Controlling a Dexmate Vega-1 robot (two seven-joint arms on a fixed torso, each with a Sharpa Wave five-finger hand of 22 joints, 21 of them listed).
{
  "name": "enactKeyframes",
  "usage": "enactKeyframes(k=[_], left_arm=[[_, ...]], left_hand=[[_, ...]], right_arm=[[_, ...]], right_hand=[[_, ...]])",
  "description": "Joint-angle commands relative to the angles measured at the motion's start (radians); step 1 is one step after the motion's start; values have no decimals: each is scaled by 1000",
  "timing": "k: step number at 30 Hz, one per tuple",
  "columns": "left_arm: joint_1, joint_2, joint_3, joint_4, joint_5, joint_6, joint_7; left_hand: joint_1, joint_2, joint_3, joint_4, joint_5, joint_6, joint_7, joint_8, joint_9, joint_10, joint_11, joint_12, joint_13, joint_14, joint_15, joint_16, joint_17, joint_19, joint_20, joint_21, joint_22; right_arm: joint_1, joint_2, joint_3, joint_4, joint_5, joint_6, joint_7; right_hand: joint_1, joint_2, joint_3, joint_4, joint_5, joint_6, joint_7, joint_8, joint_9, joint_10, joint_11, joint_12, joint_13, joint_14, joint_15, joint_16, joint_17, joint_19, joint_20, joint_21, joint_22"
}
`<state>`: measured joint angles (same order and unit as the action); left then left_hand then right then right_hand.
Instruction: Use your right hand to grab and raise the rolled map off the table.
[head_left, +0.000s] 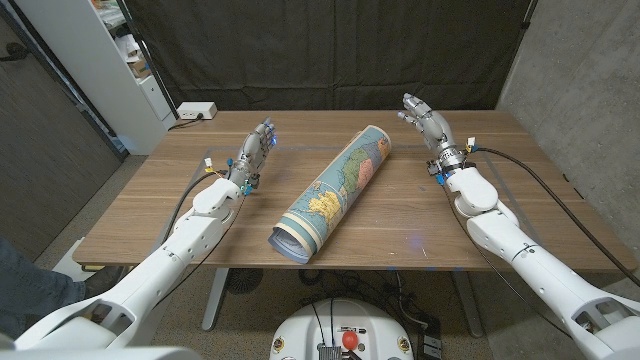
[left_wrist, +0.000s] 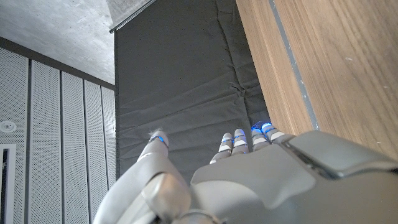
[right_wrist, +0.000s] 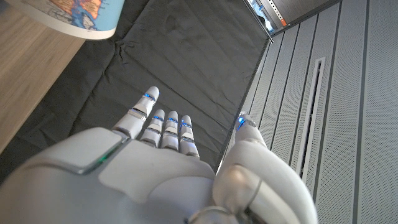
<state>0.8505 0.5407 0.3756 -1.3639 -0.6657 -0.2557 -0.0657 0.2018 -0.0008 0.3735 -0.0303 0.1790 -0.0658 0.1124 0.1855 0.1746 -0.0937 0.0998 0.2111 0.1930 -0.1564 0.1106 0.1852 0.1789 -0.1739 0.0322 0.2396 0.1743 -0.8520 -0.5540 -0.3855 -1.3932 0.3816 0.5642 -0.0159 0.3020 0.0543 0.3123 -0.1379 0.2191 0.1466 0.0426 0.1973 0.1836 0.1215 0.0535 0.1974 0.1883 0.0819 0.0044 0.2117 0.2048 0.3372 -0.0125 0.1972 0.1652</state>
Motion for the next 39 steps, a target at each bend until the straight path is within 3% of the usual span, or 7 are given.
enactKeyframes(k=[1, 17, 33, 39], left_arm=[[6, 9, 1, -15, 5, 8, 2], [21, 24, -1, -43, 10, 17, 14], [19, 25, -1, -41, 11, 15, 10], [18, 28, 0, -35, 9, 15, 0]], left_hand=[[3, 12, 1, -9, 3, 9, 4, 4, 5, 4, -1, 4, 3, 0, -2, 6, 4, -37, 9, -1, 6], [2, 14, 0, -10, 3, 10, 3, 4, 5, 5, -4, 4, 3, 1, -3, 6, 4, -36, 10, -5, 6], [1, 15, 0, -12, 3, 12, 4, 5, 5, 4, -3, 3, 3, 2, -2, 6, 4, -35, 11, -8, 6], [1, 16, -1, -13, 3, 12, 3, 4, 5, 4, -4, 3, 3, 2, -2, 6, 5, -35, 11, -9, 6]], right_arm=[[-4, 10, 0, 4, -32, 43, -16], [16, 32, -9, 59, -17, 125, 36], [21, 31, -13, 52, -69, 139, 21], [39, 51, -23, 94, -83, 195, 34]], right_hand=[[14, 2, 3, -3, 4, 6, -4, 4, 6, 15, -3, 7, 2, 11, 0, 8, 2, 10, 0, 5, 4], [23, -14, 1, -12, 9, 9, -2, 4, 6, 16, 9, 5, 3, 28, -4, 10, 0, 30, 0, 7, 4], [27, -27, -2, -16, 13, 10, -4, 4, 6, 14, 4, 3, 3, 27, -5, 7, 0, 31, 2, 4, 3], [28, -43, -7, -18, 18, 24, -16, 9, 7, 30, 0, 8, 3, 43, -11, 11, -1, 42, 3, 5, 3]])
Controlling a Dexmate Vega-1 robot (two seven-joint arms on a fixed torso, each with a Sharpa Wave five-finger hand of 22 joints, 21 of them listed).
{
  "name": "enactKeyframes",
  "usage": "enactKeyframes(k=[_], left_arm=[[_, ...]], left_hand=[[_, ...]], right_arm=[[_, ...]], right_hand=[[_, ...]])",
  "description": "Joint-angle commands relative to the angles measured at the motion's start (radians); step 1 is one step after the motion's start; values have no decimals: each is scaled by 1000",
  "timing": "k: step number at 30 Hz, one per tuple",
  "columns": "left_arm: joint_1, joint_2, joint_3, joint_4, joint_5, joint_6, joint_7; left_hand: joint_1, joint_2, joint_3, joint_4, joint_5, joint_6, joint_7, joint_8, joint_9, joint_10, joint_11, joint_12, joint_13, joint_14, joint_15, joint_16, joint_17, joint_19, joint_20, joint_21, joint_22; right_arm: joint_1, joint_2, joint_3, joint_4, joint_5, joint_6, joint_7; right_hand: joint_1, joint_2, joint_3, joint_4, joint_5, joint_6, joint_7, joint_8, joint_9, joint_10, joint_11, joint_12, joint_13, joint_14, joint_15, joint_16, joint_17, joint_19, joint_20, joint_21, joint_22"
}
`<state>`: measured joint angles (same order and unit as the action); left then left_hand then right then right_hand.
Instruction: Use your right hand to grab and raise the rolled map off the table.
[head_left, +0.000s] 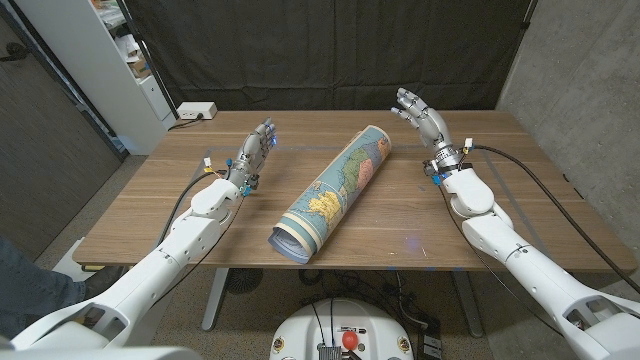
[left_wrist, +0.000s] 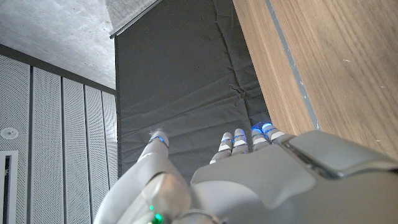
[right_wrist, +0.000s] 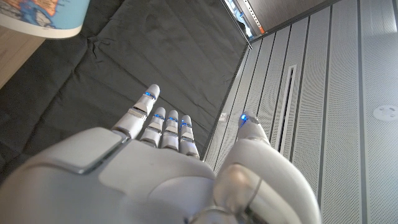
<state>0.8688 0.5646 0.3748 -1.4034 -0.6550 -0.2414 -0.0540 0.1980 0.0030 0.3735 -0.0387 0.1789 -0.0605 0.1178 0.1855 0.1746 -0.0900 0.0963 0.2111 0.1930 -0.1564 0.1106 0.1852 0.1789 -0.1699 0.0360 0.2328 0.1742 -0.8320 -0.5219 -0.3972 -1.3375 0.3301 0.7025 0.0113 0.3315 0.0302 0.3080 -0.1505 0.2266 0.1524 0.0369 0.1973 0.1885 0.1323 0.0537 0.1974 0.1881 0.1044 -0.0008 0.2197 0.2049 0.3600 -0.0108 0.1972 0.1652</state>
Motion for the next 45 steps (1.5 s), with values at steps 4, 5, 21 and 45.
enactKeyframes(k=[4, 5, 21, 45], left_arm=[[-1, 3, 0, 8, -4, -1, -15], [-1, 4, 0, 8, -4, -2, -16], [-10, 6, 0, 16, -5, -5, -30], [-9, 15, 9, -7, 7, 24, -12]], left_hand=[[4, 12, -1, -5, 3, 7, -2, 4, 5, 0, 1, 3, 3, 1, -2, 6, 5, -39, 9, -4, 6], [4, 12, -1, -5, 3, 8, -2, 4, 5, 0, 1, 3, 3, 2, -2, 6, 5, -39, 8, -4, 6], [4, 14, -2, -7, 3, 11, -3, 5, 5, 1, 0, 4, 3, 2, -3, 6, 5, -38, 10, -7, 6], [2, 16, -3, -10, 3, 14, -2, 5, 5, 4, 0, 4, 3, 3, -3, 6, 5, -39, 11, -11, 6]], right_arm=[[20, 28, -12, 40, -50, 66, -9], [21, 28, -12, 40, -58, 68, -13], [24, 17, -10, 6, -192, 72, -87], [35, 30, -3, 54, -429, 148, -252]], right_hand=[[-2, -27, -5, -6, 14, 27, -14, 11, 2, 29, 1, 11, 4, 28, -8, 5, -1, 24, 1, 5, 2], [-3, -28, -6, -5, 15, 28, -13, 11, 2, 31, -1, 11, 4, 29, -8, 5, -1, 25, 1, 5, 2], [-4, -40, -10, -3, 24, 24, -19, 8, 3, 37, -15, 11, 4, 38, -17, 5, 0, 39, -7, 5, 2], [-7, -57, -16, 2, 49, -19, -25, -8, 4, 29, -23, 2, 6, 46, -30, 3, 2, 60, -19, 1, 2]])
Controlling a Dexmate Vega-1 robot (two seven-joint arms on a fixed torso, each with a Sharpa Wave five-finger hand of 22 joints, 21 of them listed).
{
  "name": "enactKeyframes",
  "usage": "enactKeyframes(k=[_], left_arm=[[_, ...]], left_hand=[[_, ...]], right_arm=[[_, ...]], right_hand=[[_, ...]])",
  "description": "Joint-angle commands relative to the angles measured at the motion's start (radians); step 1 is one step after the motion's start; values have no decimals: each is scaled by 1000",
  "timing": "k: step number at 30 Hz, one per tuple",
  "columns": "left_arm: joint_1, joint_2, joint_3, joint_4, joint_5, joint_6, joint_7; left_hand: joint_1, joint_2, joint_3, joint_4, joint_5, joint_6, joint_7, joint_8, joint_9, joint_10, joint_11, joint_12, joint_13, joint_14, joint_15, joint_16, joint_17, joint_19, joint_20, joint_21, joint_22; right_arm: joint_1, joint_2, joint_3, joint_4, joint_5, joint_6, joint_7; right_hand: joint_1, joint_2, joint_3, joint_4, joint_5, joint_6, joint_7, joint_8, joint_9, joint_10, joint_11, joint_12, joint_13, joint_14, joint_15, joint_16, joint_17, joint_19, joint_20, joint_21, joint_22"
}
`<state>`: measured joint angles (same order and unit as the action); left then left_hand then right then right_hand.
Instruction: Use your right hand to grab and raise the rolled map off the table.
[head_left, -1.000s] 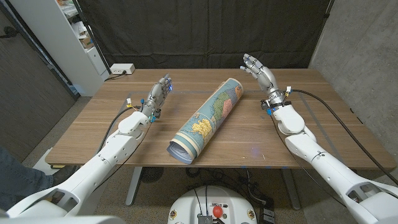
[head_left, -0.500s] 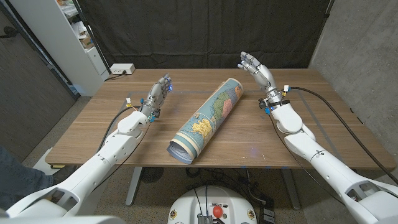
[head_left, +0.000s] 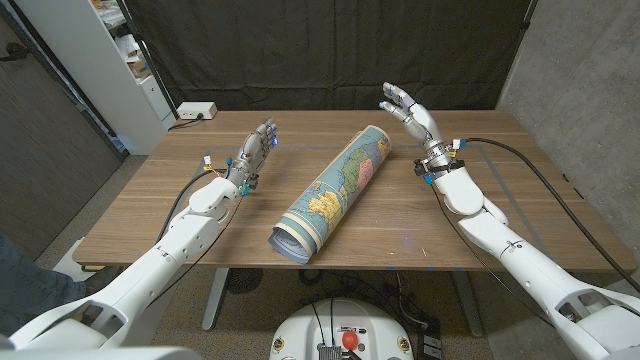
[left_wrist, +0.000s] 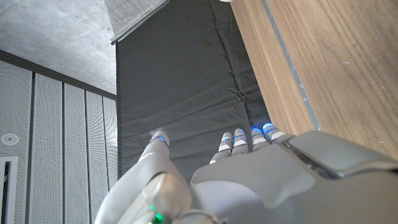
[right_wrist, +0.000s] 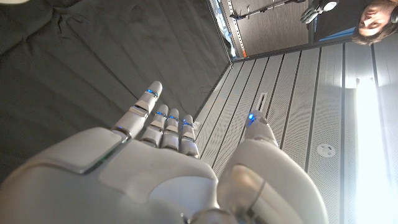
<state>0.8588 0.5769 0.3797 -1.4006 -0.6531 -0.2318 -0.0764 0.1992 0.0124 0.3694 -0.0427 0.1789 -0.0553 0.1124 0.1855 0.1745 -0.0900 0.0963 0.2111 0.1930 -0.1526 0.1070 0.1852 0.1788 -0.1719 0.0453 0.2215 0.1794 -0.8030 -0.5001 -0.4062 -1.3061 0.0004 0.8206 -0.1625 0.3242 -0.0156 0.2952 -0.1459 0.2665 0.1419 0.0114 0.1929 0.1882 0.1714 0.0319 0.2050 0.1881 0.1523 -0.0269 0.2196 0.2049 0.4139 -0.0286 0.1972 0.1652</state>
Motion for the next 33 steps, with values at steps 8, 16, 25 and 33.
enactKeyframes(k=[8, 16, 25, 33], left_arm=[[0, 0, 7, -13, 11, 16, 17], [-3, -6, 11, -11, 13, 15, 19], [-10, -10, 17, -5, 17, 19, 18], [-15, -12, 19, -2, 19, 24, 20]], left_hand=[[1, 7, 1, -6, 3, 10, 2, 6, 5, 5, 0, 5, 3, 0, 0, 6, 5, -35, 3, -1, 1], [1, 8, 1, -7, 3, 11, 2, 6, 5, 5, 1, 4, 3, 0, 1, 6, 5, -35, 4, -2, 1], [0, 9, 1, -8, 3, 13, 2, 6, 5, 6, -1, 5, 3, 0, 1, 6, 5, -34, 5, -3, 2], [0, 10, 1, -9, 3, 13, 2, 6, 5, 5, 0, 4, 3, 0, 1, 5, 5, -34, 6, -4, 2]], right_arm=[[13, 0, 6, 27, -139, 37, -106], [22, -15, 3, 20, -179, 34, -124], [33, -31, -5, 22, -213, 30, -138], [41, -56, -13, 9, -261, 13, -151]], right_hand=[[1, -14, -5, -2, 17, -17, -7, -4, 5, -12, -11, -6, 7, -1, -6, 2, 2, 9, -2, 0, 1], [2, -17, -5, -1, 24, -28, -13, -6, 6, -16, -11, -8, 7, -1, -5, 0, 2, 12, -1, -1, 1], [4, -18, -5, -1, 33, -28, -20, -3, 6, -10, -20, -6, 8, 0, -7, -1, 2, 16, 0, -2, 1], [15, -11, 2, -3, 41, -32, -23, -2, 6, -10, -25, -6, 8, 3, -7, -1, 2, 20, 0, -3, 1]])
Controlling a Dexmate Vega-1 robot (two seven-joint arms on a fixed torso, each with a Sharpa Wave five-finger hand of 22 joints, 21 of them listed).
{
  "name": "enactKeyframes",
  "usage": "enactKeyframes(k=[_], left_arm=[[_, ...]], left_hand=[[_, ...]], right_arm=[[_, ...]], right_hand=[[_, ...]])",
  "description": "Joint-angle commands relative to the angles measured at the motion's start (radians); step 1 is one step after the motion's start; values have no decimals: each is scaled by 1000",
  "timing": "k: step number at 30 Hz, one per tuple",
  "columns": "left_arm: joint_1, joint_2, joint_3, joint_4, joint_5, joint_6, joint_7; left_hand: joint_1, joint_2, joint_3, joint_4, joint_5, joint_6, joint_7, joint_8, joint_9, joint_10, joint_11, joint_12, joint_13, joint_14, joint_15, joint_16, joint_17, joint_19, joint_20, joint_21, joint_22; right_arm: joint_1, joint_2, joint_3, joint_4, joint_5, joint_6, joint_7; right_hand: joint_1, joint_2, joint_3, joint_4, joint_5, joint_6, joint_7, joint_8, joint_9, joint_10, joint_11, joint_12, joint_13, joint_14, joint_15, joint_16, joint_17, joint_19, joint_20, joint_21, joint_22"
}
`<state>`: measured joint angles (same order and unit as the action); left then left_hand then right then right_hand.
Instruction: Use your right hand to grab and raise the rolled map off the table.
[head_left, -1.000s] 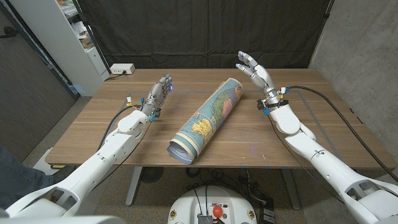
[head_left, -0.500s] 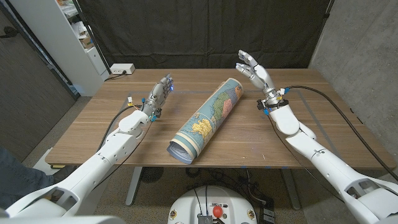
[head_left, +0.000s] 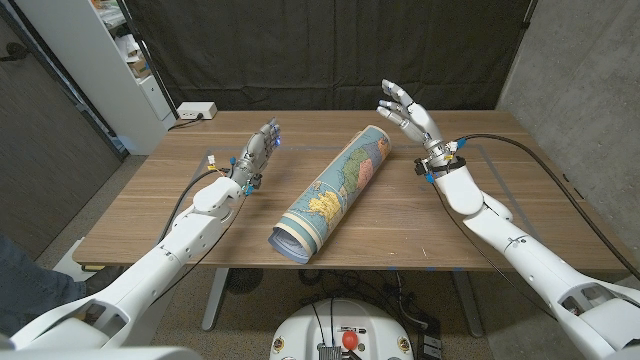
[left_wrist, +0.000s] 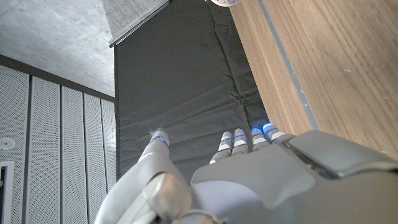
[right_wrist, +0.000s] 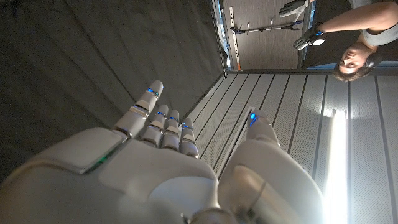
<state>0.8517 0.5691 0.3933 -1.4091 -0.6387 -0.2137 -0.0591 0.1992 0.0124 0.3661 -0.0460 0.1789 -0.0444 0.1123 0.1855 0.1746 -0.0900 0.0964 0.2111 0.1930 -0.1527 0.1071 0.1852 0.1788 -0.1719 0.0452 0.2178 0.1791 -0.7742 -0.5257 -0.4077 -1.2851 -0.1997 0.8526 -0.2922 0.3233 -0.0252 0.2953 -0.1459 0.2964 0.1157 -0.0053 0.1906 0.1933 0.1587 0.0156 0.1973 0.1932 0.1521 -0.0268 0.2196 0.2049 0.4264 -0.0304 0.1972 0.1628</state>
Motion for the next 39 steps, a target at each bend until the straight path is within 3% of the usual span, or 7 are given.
enactKeyframes(k=[1, 7, 11, 39], left_arm=[[-9, -4, 5, 8, 4, 5, 1], [-9, -4, 7, 6, 7, 9, 6], [-8, -2, 6, 2, 8, 11, 10], [1, -2, 9, -8, 10, 17, 16]], left_hand=[[0, 10, 4, -6, 3, 2, 2, 6, 5, 5, -1, 4, 3, 0, 1, 5, 5, -35, 6, -1, 2], [0, 10, 4, -6, 3, 2, 2, 5, 5, 4, 0, 4, 3, 0, 1, 5, 5, -36, 7, -2, 2], [-1, 10, 4, -7, 3, 3, 1, 5, 5, 5, 0, 4, 3, 0, 1, 5, 5, -35, 7, -2, 2], [-2, 14, 3, -9, 3, 3, 0, 4, 5, 4, -3, 3, 3, 0, 1, 5, 5, -35, 10, -5, 2]], right_arm=[[12, -34, -13, -14, -63, -21, -21], [13, -49, -18, -21, -64, -26, -19], [12, -62, -20, -37, -75, -38, -18], [17, -143, -42, -121, -126, -112, 25]], right_hand=[[30, 8, 11, -6, 15, -9, -8, 1, 1, 2, -8, 1, 3, 2, -7, -2, 1, 8, 2, -4, 3], [80, 39, 43, -18, 21, -15, -11, 3, 1, 0, -9, 0, 3, 4, -6, -4, 0, 11, 4, -7, 3], [93, 45, 51, -21, 20, -17, -13, 4, 2, -1, -12, 0, 3, 3, -5, -5, -1, 12, 4, -7, 2], [90, 12, 42, -16, 20, -15, -29, 7, 2, 2, -13, 1, 4, 7, 6, -6, 1, 20, 26, -8, 3]])
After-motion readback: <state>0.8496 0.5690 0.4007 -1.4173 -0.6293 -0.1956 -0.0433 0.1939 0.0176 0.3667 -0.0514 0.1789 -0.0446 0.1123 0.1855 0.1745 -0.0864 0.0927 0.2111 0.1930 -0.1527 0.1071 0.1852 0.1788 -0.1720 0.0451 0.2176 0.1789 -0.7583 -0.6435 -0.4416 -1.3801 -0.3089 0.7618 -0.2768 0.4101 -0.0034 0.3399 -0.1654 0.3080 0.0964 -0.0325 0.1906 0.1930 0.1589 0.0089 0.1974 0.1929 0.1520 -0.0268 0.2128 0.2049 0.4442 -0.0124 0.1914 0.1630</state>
